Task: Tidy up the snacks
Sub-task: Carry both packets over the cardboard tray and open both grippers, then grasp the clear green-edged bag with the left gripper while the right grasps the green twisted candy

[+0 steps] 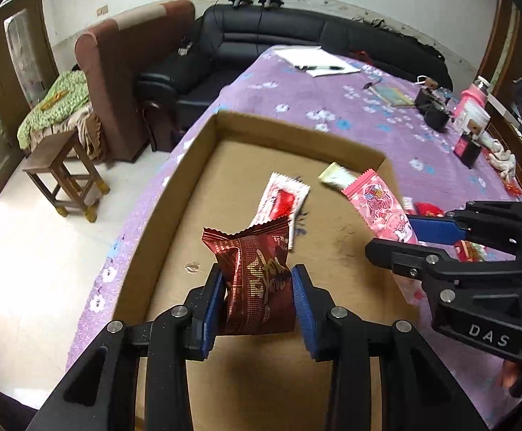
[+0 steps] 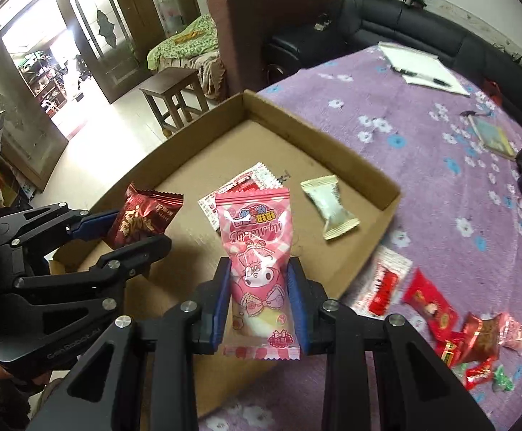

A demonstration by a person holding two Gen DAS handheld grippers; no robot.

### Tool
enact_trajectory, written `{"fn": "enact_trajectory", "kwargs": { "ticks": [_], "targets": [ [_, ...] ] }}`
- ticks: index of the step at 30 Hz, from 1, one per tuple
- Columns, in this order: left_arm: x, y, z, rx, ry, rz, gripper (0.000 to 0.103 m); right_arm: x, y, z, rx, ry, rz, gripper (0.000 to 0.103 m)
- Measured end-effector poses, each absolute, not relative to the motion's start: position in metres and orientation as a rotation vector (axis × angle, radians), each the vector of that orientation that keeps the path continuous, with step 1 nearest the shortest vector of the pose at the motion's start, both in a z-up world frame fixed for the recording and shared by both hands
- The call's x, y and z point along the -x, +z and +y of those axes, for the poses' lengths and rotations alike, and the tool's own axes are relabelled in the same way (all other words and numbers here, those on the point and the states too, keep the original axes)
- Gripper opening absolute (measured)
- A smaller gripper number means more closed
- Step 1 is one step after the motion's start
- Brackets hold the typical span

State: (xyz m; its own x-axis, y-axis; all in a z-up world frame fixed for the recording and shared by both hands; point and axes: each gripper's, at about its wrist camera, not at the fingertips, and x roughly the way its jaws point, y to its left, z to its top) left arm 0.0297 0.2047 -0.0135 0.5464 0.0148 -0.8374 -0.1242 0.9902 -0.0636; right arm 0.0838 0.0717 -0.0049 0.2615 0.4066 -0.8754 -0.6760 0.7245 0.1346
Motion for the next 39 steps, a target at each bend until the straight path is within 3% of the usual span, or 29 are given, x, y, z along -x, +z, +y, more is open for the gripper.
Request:
{"fn": "enact_trajectory", "kwargs": {
  "ticks": [8, 10, 12, 18, 27, 39],
  "targets": [
    [-0.038, -0.033, 0.209, 0.100, 0.117, 1.035, 0.042, -0.090, -0.029, 0.081, 0.313, 0.718, 1.122, 0.031],
    [-0.039, -0.036, 0.208, 0.087, 0.138, 1.043, 0.049, -0.092, -0.033, 0.081, 0.309, 0.709, 1.131, 0.033],
    [-0.040, -0.036, 0.206, 0.075, 0.145, 1.048, 0.069, -0.094, -0.034, 0.079, 0.301, 0.709, 1.131, 0.038],
    [-0.038, -0.025, 0.212, 0.114, 0.141, 1.033, 0.080, -0.096, -0.024, 0.066, 0.275, 0.707, 1.107, 0.040],
    [-0.030, 0.011, 0.179, 0.148, 0.066, 0.960, 0.080, -0.095, -0.002, 0.000, 0.170, 0.655, 1.062, 0.042],
    [-0.065, 0.021, 0.040, 0.111, -0.205, 1.020, 0.080, -0.116, 0.005, -0.177, 0.124, 0.405, 1.051, 0.047]
  ]
}}
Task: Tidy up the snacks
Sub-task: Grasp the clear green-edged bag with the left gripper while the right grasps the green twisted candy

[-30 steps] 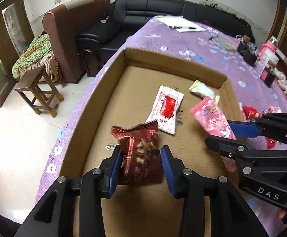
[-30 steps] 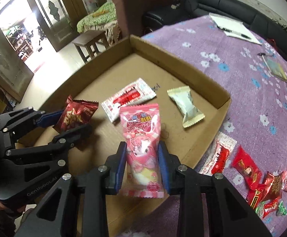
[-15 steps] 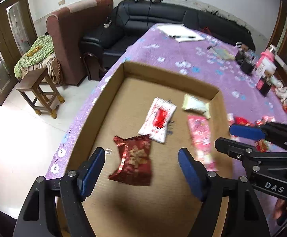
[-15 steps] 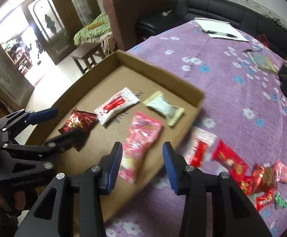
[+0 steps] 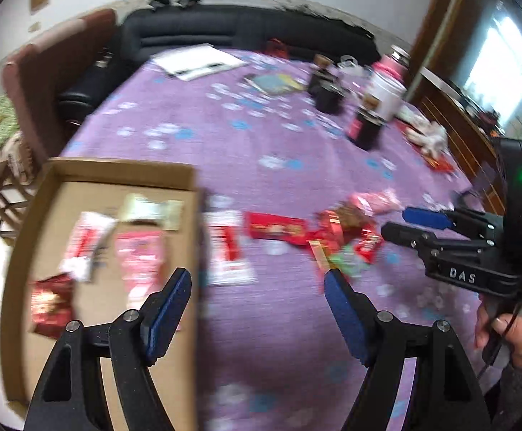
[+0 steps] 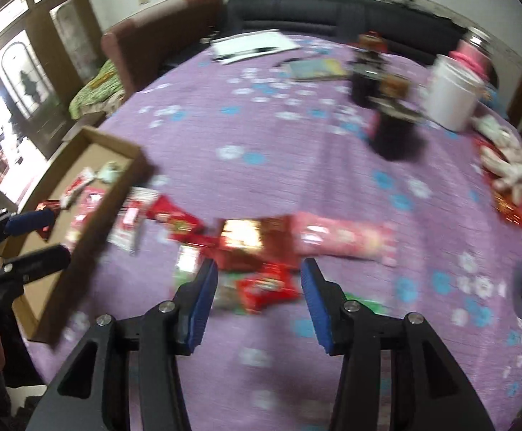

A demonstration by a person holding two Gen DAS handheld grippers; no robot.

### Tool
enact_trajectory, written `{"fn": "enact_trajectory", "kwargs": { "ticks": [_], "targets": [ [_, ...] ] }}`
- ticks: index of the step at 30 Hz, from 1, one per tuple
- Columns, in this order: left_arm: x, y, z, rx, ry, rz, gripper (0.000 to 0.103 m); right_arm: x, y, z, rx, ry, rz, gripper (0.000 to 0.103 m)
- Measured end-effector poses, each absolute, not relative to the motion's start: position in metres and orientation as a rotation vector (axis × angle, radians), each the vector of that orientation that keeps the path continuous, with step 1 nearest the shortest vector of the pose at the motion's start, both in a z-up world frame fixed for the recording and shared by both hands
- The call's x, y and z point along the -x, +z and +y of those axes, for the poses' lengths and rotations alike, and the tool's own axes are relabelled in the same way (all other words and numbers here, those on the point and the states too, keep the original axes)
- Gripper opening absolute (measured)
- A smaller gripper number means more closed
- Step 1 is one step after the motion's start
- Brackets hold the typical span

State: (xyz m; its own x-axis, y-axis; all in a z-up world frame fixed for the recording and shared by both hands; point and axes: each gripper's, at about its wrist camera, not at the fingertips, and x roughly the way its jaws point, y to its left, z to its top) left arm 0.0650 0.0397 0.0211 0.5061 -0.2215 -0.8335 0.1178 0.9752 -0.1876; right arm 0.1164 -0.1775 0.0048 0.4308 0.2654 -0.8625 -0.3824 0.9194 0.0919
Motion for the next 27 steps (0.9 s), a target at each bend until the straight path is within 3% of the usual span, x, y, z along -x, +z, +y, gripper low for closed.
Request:
{"fn": "enact_trajectory", "kwargs": {
  "ticks": [15, 27],
  "targets": [
    [-0.123, -0.001, -0.054, 0.141, -0.275, 1.122, 0.080, -0.143, -0.043, -0.235, -0.004, 0.421, 1.148, 0.047],
    [-0.110, -0.034, -0.075, 0.146, -0.423, 1.292, 0.079, -0.112, -0.043, -0.239, 0.129, 0.460, 1.156, 0.047]
  ]
}}
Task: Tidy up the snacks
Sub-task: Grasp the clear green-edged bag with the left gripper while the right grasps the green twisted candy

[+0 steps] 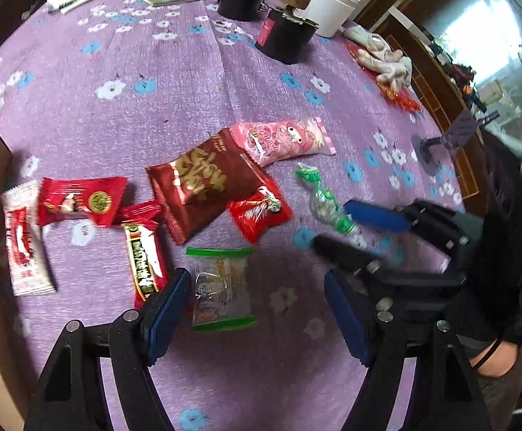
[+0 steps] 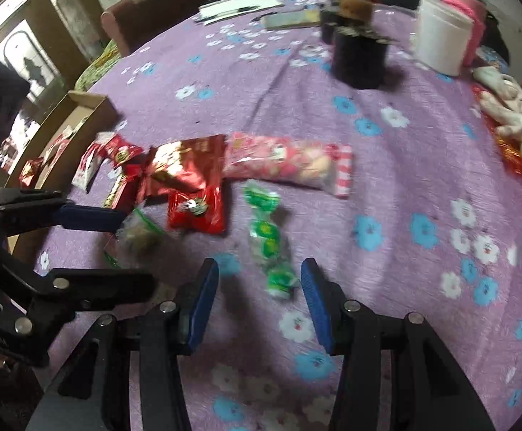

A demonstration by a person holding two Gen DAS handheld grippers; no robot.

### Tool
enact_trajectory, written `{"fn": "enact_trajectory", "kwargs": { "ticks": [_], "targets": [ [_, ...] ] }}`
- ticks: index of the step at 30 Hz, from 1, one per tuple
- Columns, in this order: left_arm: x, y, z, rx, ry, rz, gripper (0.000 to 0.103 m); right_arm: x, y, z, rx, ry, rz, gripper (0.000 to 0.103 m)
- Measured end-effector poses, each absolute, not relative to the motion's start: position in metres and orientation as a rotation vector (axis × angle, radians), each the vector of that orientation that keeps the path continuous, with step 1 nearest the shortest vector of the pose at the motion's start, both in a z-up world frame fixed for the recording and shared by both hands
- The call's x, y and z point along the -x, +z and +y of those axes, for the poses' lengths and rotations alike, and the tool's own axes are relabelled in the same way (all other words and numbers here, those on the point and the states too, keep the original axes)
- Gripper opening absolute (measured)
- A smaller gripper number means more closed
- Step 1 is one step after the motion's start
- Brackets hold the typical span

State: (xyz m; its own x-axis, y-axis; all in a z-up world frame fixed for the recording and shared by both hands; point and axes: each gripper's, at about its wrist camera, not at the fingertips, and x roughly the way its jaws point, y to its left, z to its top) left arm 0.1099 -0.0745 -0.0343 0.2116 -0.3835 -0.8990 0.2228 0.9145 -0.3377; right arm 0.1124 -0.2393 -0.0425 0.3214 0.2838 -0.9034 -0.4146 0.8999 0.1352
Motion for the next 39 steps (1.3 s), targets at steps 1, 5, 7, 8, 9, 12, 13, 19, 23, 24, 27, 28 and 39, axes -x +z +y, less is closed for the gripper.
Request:
{"fn": "enact_trajectory", "kwargs": {
  "ticks": [1, 5, 7, 8, 9, 12, 13, 19, 23, 24, 27, 28, 39],
  "targets": [
    [-0.109, -0.032, -0.074, 0.132, -0.410, 1.277, 0.079, -0.113, -0.041, -0.241, 0.131, 0.445, 1.147, 0.047],
    [-0.108, -0.025, -0.071, 0.089, -0.363, 1.242, 0.080, -0.115, -0.039, -0.234, 0.188, 0.422, 1.124, 0.047],
    [-0.107, -0.026, -0.072, 0.045, -0.345, 1.231, 0.080, -0.114, -0.041, -0.227, 0.224, 0.435, 1.128, 0.047],
    [-0.106, -0.028, -0.074, 0.031, -0.352, 1.234, 0.080, -0.114, -0.042, -0.221, 0.257, 0.431, 1.123, 0.047],
    [-0.107, -0.030, -0.075, 0.022, -0.355, 1.235, 0.080, -0.114, -0.043, -0.218, 0.283, 0.428, 1.116, 0.047],
    [-0.106, -0.032, -0.080, -0.019, -0.352, 1.216, 0.079, -0.116, -0.046, -0.210, 0.360, 0.424, 1.103, 0.044],
    [-0.105, -0.032, -0.081, -0.019, -0.352, 1.213, 0.079, -0.117, -0.048, -0.209, 0.369, 0.426, 1.112, 0.043],
    [-0.104, -0.043, -0.086, 0.085, -0.412, 1.280, 0.079, -0.118, -0.048, -0.216, 0.415, 0.438, 1.110, 0.041],
    [-0.104, -0.047, -0.091, 0.013, -0.364, 1.262, 0.079, -0.118, -0.048, -0.221, 0.392, 0.447, 1.108, 0.041],
    [-0.105, -0.046, -0.089, 0.024, -0.365, 1.261, 0.079, -0.118, -0.048, -0.220, 0.389, 0.452, 1.105, 0.041],
    [-0.108, -0.046, -0.085, 0.038, -0.360, 1.267, 0.079, -0.120, -0.048, -0.216, 0.395, 0.456, 1.092, 0.037],
    [-0.107, -0.046, -0.085, 0.029, -0.356, 1.264, 0.079, -0.120, -0.048, -0.214, 0.404, 0.462, 1.085, 0.029],
    [-0.097, -0.045, -0.089, -0.007, -0.402, 1.215, 0.032, -0.114, -0.046, -0.214, 0.336, 0.430, 1.116, 0.020]
  ]
}}
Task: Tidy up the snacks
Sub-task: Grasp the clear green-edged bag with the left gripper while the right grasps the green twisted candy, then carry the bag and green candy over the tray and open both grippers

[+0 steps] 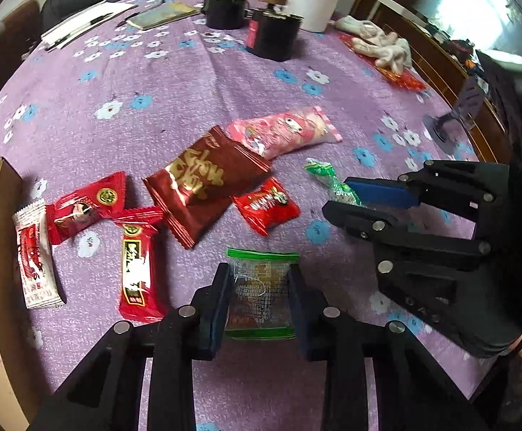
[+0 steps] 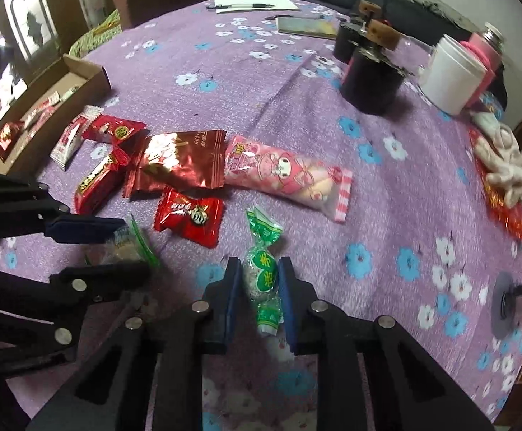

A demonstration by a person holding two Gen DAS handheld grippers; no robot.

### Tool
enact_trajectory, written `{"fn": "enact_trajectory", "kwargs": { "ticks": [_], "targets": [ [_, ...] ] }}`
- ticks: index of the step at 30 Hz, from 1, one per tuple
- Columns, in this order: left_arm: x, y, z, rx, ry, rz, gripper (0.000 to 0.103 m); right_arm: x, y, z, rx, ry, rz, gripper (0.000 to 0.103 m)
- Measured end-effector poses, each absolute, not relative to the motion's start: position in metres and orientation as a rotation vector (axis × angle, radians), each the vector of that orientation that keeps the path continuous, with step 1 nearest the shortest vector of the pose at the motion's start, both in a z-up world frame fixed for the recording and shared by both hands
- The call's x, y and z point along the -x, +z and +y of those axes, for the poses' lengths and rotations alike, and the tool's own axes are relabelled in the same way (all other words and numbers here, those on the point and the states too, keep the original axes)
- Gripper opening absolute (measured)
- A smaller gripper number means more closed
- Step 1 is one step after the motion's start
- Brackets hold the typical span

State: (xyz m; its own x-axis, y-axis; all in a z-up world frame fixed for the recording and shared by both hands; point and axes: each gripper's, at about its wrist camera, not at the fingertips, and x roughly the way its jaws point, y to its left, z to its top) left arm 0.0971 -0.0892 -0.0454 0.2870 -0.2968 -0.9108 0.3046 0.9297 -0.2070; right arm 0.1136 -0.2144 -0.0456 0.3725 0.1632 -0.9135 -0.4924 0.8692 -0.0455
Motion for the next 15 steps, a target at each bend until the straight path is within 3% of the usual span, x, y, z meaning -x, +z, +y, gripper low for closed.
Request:
{"fn": "enact_trajectory", "kwargs": {
  "ticks": [7, 15],
  "targets": [
    [-0.078, -0.042, -0.093, 0.013, -0.444, 1.210, 0.032, -0.100, -0.035, -0.228, 0.290, 0.401, 1.111, 0.020],
    [-0.036, -0.017, -0.086, -0.024, -0.426, 1.083, 0.032, -0.078, -0.006, -0.225, 0.275, 0.412, 1.059, 0.020]
  ]
}}
